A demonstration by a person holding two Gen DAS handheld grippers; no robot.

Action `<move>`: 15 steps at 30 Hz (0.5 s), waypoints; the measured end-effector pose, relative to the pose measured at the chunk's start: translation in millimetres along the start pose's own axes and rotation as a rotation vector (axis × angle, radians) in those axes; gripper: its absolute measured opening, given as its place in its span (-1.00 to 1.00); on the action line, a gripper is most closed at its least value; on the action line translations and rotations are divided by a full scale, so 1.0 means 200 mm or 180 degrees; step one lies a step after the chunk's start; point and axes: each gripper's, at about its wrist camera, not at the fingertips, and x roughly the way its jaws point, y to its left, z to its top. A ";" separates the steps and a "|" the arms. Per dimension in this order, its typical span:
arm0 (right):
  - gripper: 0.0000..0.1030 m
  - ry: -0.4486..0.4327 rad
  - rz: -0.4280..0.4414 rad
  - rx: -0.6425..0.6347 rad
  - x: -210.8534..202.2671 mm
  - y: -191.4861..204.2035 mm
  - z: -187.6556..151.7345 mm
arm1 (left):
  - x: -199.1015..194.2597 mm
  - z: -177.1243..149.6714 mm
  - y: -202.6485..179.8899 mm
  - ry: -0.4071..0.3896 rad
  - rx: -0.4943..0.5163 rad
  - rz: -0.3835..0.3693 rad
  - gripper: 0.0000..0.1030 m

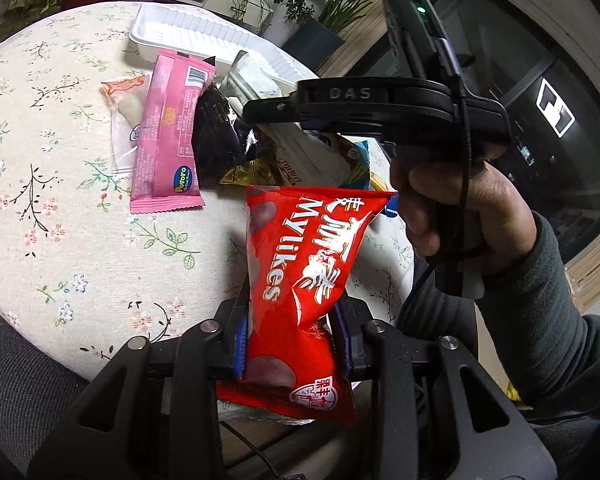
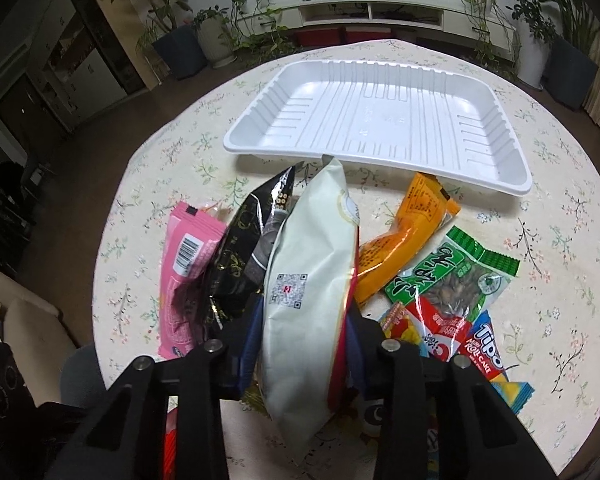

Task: Organize snacks
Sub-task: 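Close the right tool on the white bag while the left tool lifts the red bag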

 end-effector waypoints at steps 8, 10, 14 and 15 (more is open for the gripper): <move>-0.30 -0.0247 0.0293 0.0230 -0.13 -0.04 -0.02 | -0.04 -0.01 0.02 -0.0059 -0.0064 -0.0026 -0.40; -0.30 -0.0300 0.0375 0.0273 -0.17 -0.04 -0.03 | -0.05 0.00 0.02 -0.0078 -0.0086 -0.0038 -0.40; -0.30 -0.0351 0.0544 0.0363 -0.24 -0.08 -0.07 | -0.08 0.00 0.05 -0.0121 -0.0124 -0.0035 -0.40; -0.30 -0.0353 0.0579 0.0388 -0.25 -0.09 -0.08 | -0.10 0.01 0.05 -0.0135 -0.0147 -0.0042 -0.41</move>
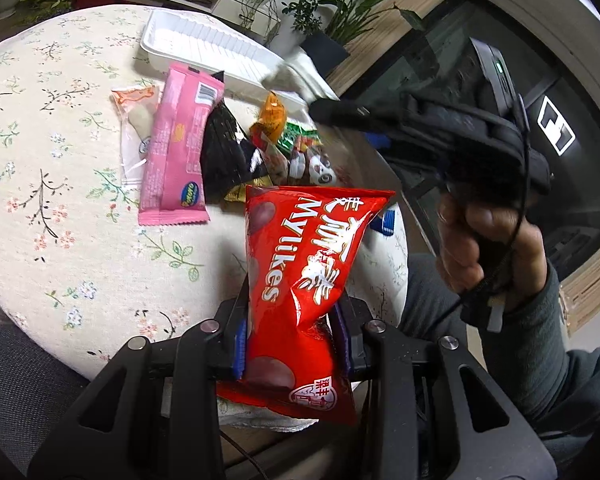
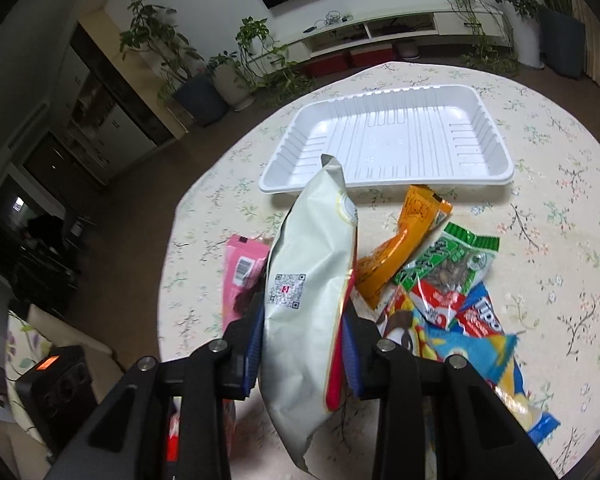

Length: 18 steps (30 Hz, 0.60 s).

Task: Organize snacks
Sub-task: 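Close the right tool on the white bag while the left tool lifts the red bag, then carry both bags over the white tray and open both tools to drop them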

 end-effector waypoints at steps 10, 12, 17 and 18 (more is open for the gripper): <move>-0.30 -0.0282 0.0093 0.0298 -0.25 -0.23 0.04 | -0.24 0.18 0.13 -0.0299 -0.0082 0.0172 -0.41; -0.30 -0.0388 -0.0024 0.0373 -0.32 -0.33 0.09 | -0.31 0.28 0.16 -0.0365 -0.0038 0.0269 -0.41; -0.30 -0.0623 -0.0351 0.0452 -0.42 -0.54 0.29 | -0.40 0.62 0.23 -0.0460 0.0091 0.0583 -0.41; -0.30 -0.0653 -0.0384 0.0448 -0.43 -0.57 0.33 | -0.39 0.68 0.24 -0.0456 0.0123 0.0639 -0.41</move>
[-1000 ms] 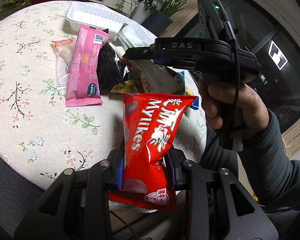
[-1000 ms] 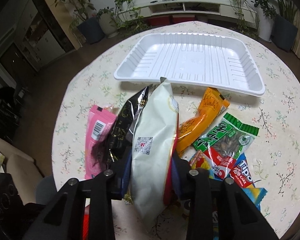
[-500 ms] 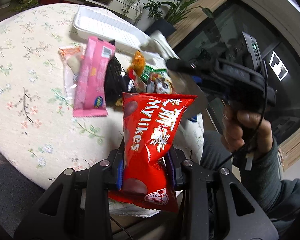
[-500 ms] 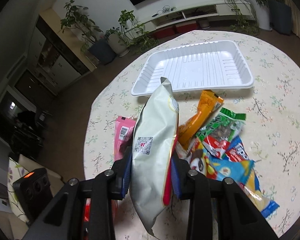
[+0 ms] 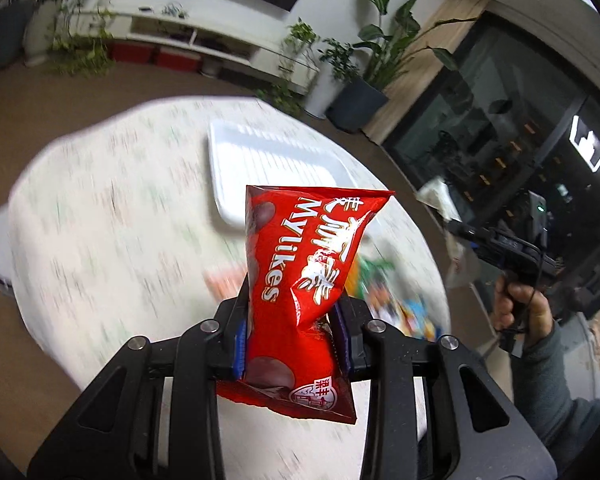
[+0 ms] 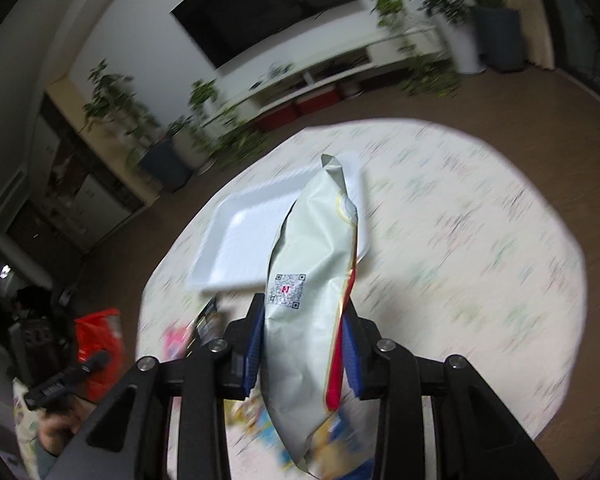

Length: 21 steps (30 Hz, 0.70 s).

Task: Organize snacks
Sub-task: 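Carry both bags over the white tray and open both tools to drop them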

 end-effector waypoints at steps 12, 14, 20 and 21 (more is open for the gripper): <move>-0.30 0.0313 -0.0028 -0.0588 0.53 0.21 0.41 | 0.68 0.61 -0.10 0.0485 0.0264 0.0534 -0.40; -0.30 0.0406 -0.0055 -0.0621 0.62 0.21 0.41 | 0.79 0.63 -0.08 0.0561 0.0258 0.0590 -0.41; -0.30 0.0566 -0.0174 -0.0632 0.81 0.19 0.39 | 1.03 0.56 -0.08 0.0710 0.0234 0.0692 -0.40; -0.30 0.0601 -0.0203 -0.0623 0.84 0.17 0.39 | 1.06 0.55 -0.07 0.0735 0.0251 0.0742 -0.40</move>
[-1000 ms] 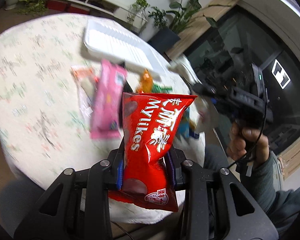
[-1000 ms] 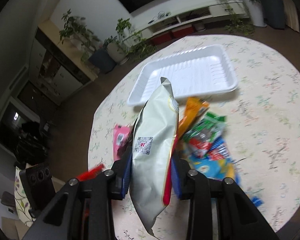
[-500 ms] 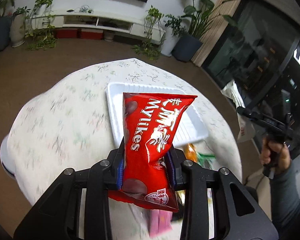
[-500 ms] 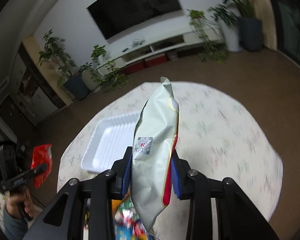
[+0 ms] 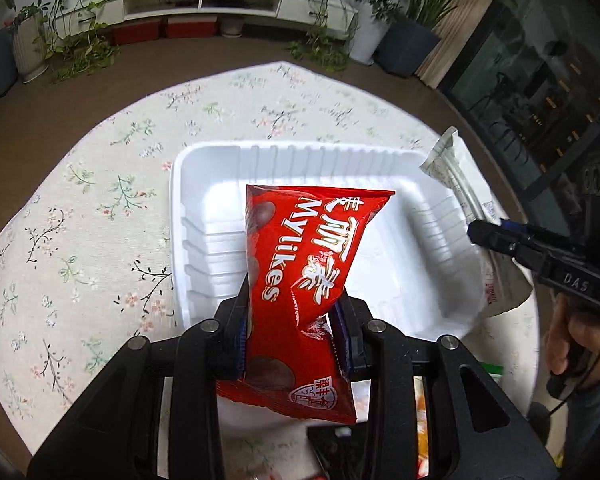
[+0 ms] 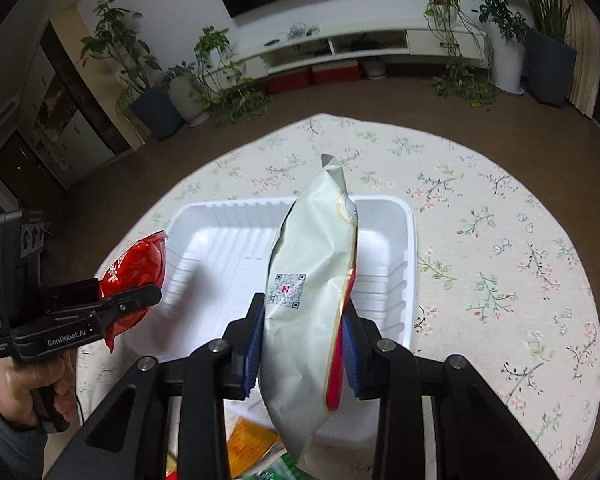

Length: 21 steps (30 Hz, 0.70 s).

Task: Organize snacks
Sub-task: 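Carry both bags over the white tray and open both tools to drop them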

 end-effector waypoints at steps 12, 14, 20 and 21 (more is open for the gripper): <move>-0.28 0.0165 -0.0221 -0.0024 0.18 -0.07 -0.05 | 0.17 0.05 -0.02 0.0089 0.0142 0.0324 -0.34; -0.27 0.0169 -0.0233 -0.0073 0.19 -0.06 -0.06 | 0.19 0.05 -0.04 0.0104 0.0205 0.0380 -0.33; -0.21 0.0229 -0.0272 -0.0167 0.24 -0.06 -0.11 | 0.25 0.01 -0.06 0.0145 0.0255 0.0369 -0.05; -0.21 0.0217 -0.0282 -0.0192 0.24 -0.05 -0.11 | 0.25 0.02 -0.06 0.0155 0.0244 0.0358 -0.02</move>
